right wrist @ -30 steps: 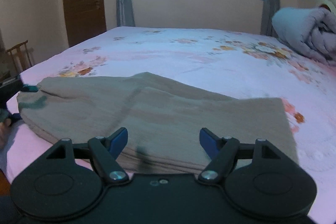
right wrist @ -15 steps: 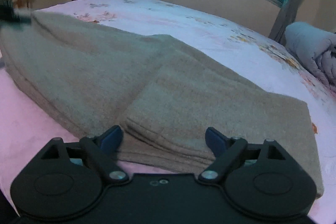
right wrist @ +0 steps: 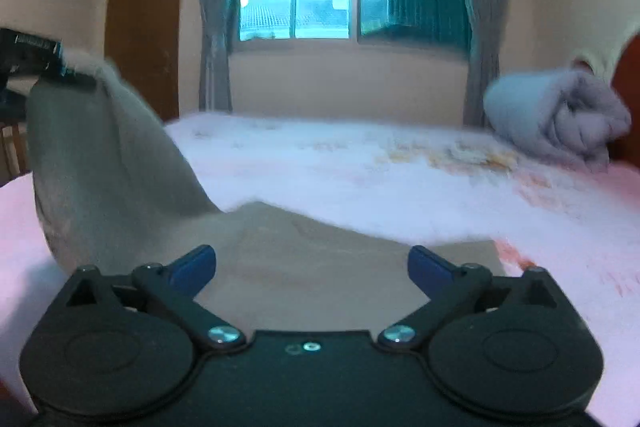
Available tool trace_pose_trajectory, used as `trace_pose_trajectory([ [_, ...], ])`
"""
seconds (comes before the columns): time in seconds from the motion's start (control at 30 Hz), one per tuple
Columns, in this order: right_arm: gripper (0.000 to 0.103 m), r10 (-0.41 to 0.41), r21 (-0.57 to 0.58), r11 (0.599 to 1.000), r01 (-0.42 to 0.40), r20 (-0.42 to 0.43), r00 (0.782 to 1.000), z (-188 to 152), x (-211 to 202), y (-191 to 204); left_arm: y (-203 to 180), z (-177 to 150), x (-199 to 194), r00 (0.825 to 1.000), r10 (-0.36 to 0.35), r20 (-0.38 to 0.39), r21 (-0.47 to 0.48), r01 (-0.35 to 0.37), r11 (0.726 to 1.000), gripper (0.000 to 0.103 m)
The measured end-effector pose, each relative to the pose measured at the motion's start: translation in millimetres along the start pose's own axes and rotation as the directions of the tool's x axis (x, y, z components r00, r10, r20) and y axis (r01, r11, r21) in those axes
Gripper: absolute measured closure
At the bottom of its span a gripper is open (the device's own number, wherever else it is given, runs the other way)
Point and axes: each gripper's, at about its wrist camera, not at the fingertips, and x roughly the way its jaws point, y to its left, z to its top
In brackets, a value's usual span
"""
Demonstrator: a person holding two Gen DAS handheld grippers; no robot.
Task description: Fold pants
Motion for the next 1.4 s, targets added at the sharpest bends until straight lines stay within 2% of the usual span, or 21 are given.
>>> trace_pose_trajectory([
  [0.1,0.009,-0.091,0.138,0.986,0.089,0.007,0.996,-8.3,-18.3,-59.3,-70.5,-9.4,23.9,0.995,-0.086,-0.047,0.115,0.091,0.989,0.063],
  [0.2,0.01,-0.162,0.289,0.944,0.162,-0.024,0.987,-14.0,-31.2,-114.5,-138.3,-38.6,48.3,0.978,-0.161,-0.129,0.205,0.185,0.961,0.063],
  [0.3,0.01,-0.171,0.447,0.88,0.164,-0.024,0.985,-19.0,-45.8,-160.4,-201.6,-88.7,82.0,0.943,-0.2,-0.265,0.258,0.269,0.928,0.063],
  [0.33,0.01,-0.172,0.491,0.855,0.164,-0.028,0.985,-21.6,-49.2,-174.4,-219.9,-111.3,96.5,0.924,-0.192,-0.33,0.273,0.288,0.918,0.061],
  [0.4,0.01,-0.193,0.564,0.807,0.173,-0.025,0.981,-30.3,-57.5,-201.0,-244.3,-144.4,110.4,0.891,-0.141,-0.431,0.286,0.283,0.915,0.057],
  [0.43,0.009,-0.195,0.596,0.783,0.176,-0.034,0.98,-34.4,-59.8,-212.8,-246.6,-151.4,106.3,0.891,-0.153,-0.427,0.264,0.285,0.921,0.053],
  [0.5,0.009,-0.154,0.649,0.747,0.139,-0.035,0.987,-44.8,-61.3,-231.4,-239.4,-147.3,88.1,0.905,-0.214,-0.367,0.21,0.305,0.929,0.022],
  [0.53,0.009,-0.125,0.67,0.735,0.106,-0.02,0.992,-48.3,-59.9,-238.3,-232.8,-141.5,78.1,0.919,-0.205,-0.336,0.203,0.283,0.938,0.0],
  [0.57,0.009,-0.096,0.687,0.723,0.073,-0.005,0.995,-50.2,-59.9,-240.9,-222.1,-134.5,63.7,0.937,-0.2,-0.286,0.199,0.262,0.944,0.0],
  [0.63,0.01,-0.008,0.724,0.69,-0.015,0.028,1.0,-52.0,-53.0,-240.4,-194.2,-119.9,50.1,0.948,-0.19,-0.256,0.182,0.24,0.953,0.0],
  [0.67,0.011,0.051,0.739,0.67,-0.064,0.041,0.998,-49.9,-45.6,-236.0,-179.6,-112.4,44.2,0.954,-0.157,-0.257,0.177,0.206,0.962,0.0],
  [0.77,0.018,0.253,0.779,0.591,-0.208,0.065,0.965,-46.1,-10.5,-215.4,-131.7,-98.2,25.6,0.972,-0.065,-0.226,0.171,0.105,0.98,0.0],
  [0.83,0.025,0.305,0.797,0.572,-0.193,0.011,0.952,-43.2,11.6,-198.4,-99.3,-94.9,10.6,0.977,-0.009,-0.214,0.142,0.04,0.989,0.0],
  [0.9,0.026,0.332,0.805,0.565,-0.181,-0.021,0.943,-40.7,27.3,-183.8,-71.6,-97.0,0.4,0.979,0.035,-0.203,0.125,-0.01,0.992,0.0],
  [1.0,0.027,0.338,0.842,0.523,-0.136,-0.058,0.939,-40.7,45.5,-171.0,-37.8,-107.5,-10.6,0.972,0.097,-0.214,0.103,-0.077,0.992,0.0],
  [1.07,0.028,0.345,0.885,0.458,-0.087,-0.087,0.935,-45.0,55.7,-167.3,-23.8,-115.1,0.8,0.968,0.122,-0.22,0.105,-0.101,0.989,0.0],
  [1.17,0.028,0.345,0.941,0.335,-0.056,-0.067,0.936,-51.7,66.2,-166.8,-11.8,-124.1,1.3,0.963,0.152,-0.222,0.127,-0.125,0.984,0.0],
  [1.23,0.028,0.349,0.956,0.291,-0.027,-0.079,0.934,-51.9,77.1,-163.1,-10.1,-128.3,5.0,0.962,0.159,-0.223,0.121,-0.134,0.984,0.0],
  [1.27,0.04,0.338,0.952,0.305,-0.008,-0.101,0.936,-47.6,80.2,-159.9,-4.6,-130.2,2.4,0.962,0.159,-0.223,0.106,-0.138,0.985,0.0],
  [1.33,0.075,0.301,0.917,0.397,0.032,-0.163,0.939,-33.7,85.0,-152.0,3.0,-132.6,1.9,0.959,0.167,-0.23,0.081,-0.152,0.985,0.0],
  [1.4,0.078,0.305,0.889,0.455,-0.058,-0.095,0.947,-16.9,79.5,-143.4,12.9,-136.7,-1.7,0.956,0.178,-0.232,0.066,-0.167,0.984,0.0],
])
